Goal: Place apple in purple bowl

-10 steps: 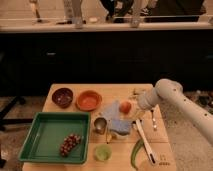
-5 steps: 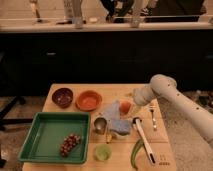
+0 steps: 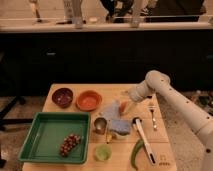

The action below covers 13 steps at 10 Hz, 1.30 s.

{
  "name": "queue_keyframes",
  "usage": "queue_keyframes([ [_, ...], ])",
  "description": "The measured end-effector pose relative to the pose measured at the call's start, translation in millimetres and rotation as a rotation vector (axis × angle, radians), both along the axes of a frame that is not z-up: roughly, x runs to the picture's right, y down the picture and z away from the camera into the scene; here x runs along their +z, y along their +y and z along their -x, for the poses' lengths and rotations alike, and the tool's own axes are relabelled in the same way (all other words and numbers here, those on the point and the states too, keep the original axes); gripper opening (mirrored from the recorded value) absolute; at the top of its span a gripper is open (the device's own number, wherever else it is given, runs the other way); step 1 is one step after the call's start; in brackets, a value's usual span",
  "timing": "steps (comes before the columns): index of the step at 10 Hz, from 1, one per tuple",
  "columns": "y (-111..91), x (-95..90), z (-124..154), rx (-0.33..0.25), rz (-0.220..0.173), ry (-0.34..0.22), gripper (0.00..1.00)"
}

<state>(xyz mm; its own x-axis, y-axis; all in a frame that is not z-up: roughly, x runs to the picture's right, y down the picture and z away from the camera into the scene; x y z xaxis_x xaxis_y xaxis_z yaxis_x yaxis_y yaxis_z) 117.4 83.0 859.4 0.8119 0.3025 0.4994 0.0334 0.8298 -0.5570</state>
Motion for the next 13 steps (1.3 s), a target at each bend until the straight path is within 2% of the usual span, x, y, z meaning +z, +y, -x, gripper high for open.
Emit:
queue_keyframes([
  [4,1.5,19.7,2.2,0.020,0.020,-0.023,0.80],
  [9,14.1,43.4,-7.2,0.045,0.055,-0.030,0.80],
  [13,18.2,51.8,-15.9,0.047,0.077,-0.025,0.80],
])
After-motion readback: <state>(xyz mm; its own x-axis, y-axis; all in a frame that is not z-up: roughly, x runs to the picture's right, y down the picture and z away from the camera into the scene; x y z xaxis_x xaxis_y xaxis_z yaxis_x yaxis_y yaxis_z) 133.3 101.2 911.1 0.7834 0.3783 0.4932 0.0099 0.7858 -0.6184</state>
